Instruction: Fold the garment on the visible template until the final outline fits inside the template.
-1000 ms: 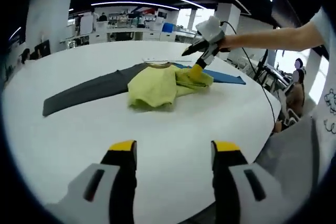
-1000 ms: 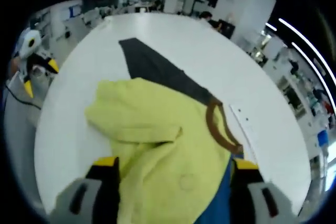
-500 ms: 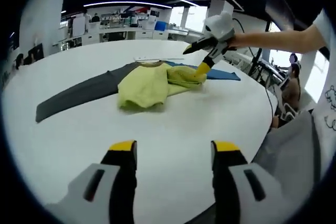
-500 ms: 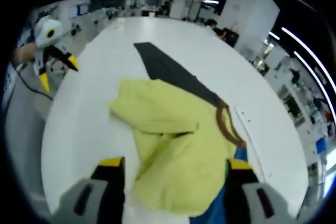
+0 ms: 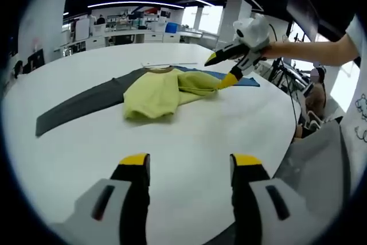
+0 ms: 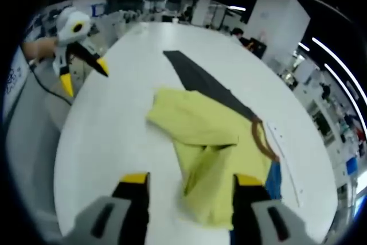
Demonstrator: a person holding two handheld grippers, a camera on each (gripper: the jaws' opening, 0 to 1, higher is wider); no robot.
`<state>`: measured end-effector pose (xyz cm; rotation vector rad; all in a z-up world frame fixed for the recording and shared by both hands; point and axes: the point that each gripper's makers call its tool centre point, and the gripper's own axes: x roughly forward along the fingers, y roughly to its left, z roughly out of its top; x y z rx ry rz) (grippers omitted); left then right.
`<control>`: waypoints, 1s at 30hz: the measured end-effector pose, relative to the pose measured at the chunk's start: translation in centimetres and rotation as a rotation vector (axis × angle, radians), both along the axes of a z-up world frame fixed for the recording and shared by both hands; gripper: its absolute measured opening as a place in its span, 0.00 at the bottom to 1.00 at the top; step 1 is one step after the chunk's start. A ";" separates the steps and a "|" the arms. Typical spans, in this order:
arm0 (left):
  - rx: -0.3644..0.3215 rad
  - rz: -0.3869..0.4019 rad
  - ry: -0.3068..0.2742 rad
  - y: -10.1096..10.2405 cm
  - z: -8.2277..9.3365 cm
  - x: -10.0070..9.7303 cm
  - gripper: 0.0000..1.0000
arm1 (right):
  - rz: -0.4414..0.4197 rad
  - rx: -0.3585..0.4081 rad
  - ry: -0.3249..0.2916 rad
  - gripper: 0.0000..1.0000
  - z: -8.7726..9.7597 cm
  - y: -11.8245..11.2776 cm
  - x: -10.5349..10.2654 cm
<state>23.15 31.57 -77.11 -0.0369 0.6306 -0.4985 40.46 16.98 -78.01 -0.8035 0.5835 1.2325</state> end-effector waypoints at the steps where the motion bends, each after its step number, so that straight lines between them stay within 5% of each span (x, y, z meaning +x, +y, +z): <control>1: 0.000 -0.003 0.001 0.0 -0.1 0.0 0.53 | 0.000 -0.002 0.006 0.54 -0.3 -0.1 -0.2; 11: -0.005 -0.013 0.010 -0.3 -0.5 -0.1 0.53 | 0.009 0.016 -0.003 0.35 -1.0 0.2 -1.8; 21: -0.003 -0.024 0.013 -0.6 -0.6 0.0 0.53 | -0.038 -0.059 -0.033 0.22 -3.7 -0.4 -1.0; 30: 0.008 -0.043 0.017 -1.3 -0.8 2.8 0.47 | -0.069 -0.108 -0.070 0.10 -4.7 -0.9 0.1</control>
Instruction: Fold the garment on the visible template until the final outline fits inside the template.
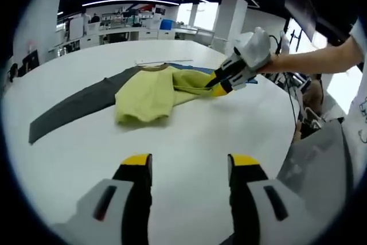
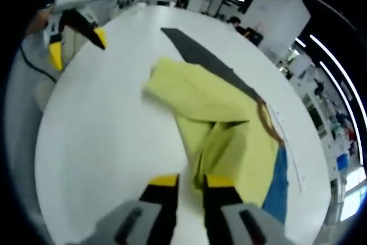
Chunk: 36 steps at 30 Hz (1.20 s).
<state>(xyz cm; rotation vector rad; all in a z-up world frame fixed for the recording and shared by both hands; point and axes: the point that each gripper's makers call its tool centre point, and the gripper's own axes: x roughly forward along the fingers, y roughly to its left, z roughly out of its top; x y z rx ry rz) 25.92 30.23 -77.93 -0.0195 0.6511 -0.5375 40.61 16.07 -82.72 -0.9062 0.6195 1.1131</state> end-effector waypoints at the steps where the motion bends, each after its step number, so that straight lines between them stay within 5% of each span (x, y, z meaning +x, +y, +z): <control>1: 0.005 -0.001 -0.001 0.0 0.0 0.4 0.45 | -0.004 0.002 -0.004 0.09 0.0 0.0 0.1; 6: 0.012 -0.003 0.010 -0.7 -1.0 2.8 0.39 | -0.023 0.018 -0.018 0.00 0.2 -0.1 0.6; 17: 0.039 0.032 0.057 -1.5 -4.6 7.2 0.26 | -0.069 0.072 -0.001 0.00 1.0 -0.4 0.4; 31: 0.036 0.121 0.023 -1.8 -4.5 9.8 0.18 | -0.088 0.094 0.005 0.00 1.1 -0.8 0.5; 36: 0.034 0.133 -0.003 -1.7 -4.0 10.5 0.08 | -0.093 0.100 0.004 0.00 1.2 -1.0 0.6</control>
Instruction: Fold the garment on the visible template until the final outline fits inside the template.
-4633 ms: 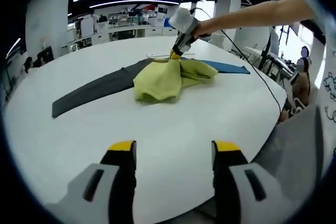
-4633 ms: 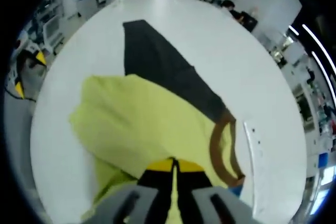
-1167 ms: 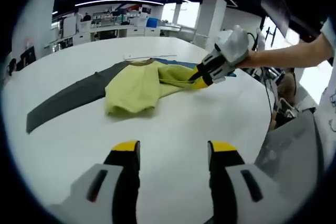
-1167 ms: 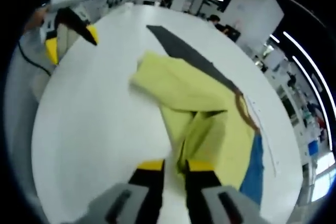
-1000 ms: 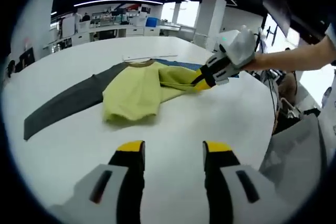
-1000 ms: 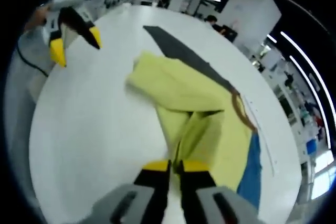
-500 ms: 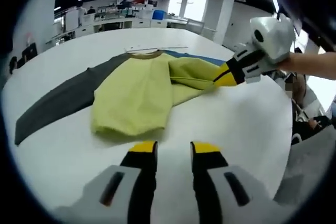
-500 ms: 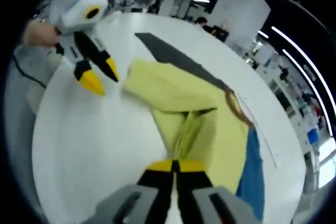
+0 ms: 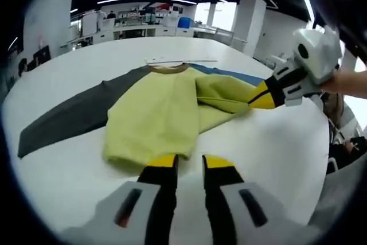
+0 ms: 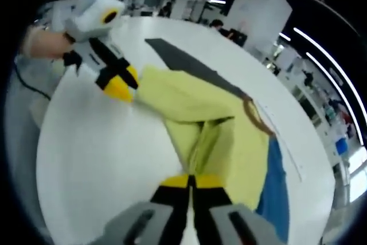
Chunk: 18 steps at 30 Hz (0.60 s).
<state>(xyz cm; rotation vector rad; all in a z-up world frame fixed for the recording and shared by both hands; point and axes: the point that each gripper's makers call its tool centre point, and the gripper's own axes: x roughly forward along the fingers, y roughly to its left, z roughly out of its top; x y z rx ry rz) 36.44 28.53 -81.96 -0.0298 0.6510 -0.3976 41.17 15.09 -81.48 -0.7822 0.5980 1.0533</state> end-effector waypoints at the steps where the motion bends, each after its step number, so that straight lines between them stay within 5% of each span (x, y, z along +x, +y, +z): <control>1: -0.001 -0.001 -0.005 0.0 0.2 0.1 0.05 | -0.001 0.002 0.000 0.00 0.0 0.0 0.0; 18: -0.064 -0.002 0.043 1.7 2.0 -1.7 0.00 | -0.015 0.026 0.008 0.00 0.8 -1.1 -1.5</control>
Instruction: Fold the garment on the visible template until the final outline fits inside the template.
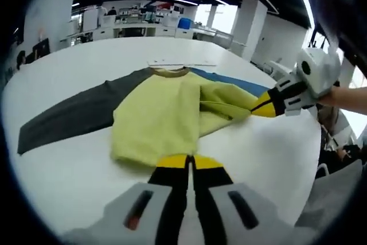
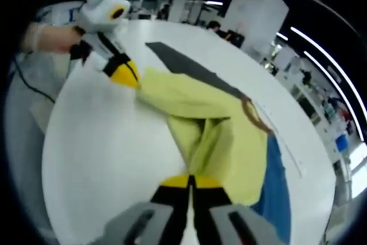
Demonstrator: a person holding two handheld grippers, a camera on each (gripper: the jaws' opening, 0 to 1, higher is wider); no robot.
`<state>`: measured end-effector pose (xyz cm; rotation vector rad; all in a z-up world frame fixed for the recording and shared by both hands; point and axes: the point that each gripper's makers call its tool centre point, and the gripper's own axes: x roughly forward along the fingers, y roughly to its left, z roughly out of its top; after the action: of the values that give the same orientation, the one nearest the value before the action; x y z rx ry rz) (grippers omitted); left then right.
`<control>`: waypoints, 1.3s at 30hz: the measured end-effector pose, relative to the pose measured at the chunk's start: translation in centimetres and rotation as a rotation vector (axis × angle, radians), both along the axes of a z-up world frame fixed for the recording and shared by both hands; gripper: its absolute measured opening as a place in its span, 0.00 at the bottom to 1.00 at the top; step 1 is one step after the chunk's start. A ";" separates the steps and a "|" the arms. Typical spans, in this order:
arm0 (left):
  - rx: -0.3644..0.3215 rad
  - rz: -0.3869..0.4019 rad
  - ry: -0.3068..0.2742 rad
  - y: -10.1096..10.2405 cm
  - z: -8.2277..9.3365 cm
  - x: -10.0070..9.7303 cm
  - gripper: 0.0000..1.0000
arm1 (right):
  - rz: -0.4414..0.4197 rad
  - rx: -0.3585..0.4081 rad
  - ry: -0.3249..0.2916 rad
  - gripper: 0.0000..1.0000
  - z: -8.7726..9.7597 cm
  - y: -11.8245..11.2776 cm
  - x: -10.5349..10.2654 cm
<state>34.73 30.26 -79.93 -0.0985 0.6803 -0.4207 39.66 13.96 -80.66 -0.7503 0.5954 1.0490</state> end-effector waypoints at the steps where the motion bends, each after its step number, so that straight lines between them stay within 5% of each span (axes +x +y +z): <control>1: 0.009 -0.004 0.003 0.5 0.1 -0.4 0.00 | -0.002 0.002 0.003 0.00 0.2 -0.2 -0.4; 11: -0.053 -0.003 0.123 2.8 0.8 -4.7 0.00 | -0.060 0.034 0.031 0.00 0.1 -3.5 -4.0; 25: 0.041 -0.075 0.278 5.5 -1.4 -10.5 0.00 | -0.163 0.054 0.094 0.00 -1.0 -9.3 -10.1; 31: 0.038 -0.075 0.331 6.6 -2.4 -11.0 0.00 | -0.225 0.050 0.121 0.00 -1.7 -12.2 -11.7; 39: 0.007 -0.062 0.412 6.6 -2.9 -11.0 0.00 | -0.233 0.049 0.137 0.00 -1.9 -12.8 -13.1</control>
<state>23.68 36.84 -82.85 -0.1607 1.0924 -0.4620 26.56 1.15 -82.52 -0.5537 0.7531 0.9002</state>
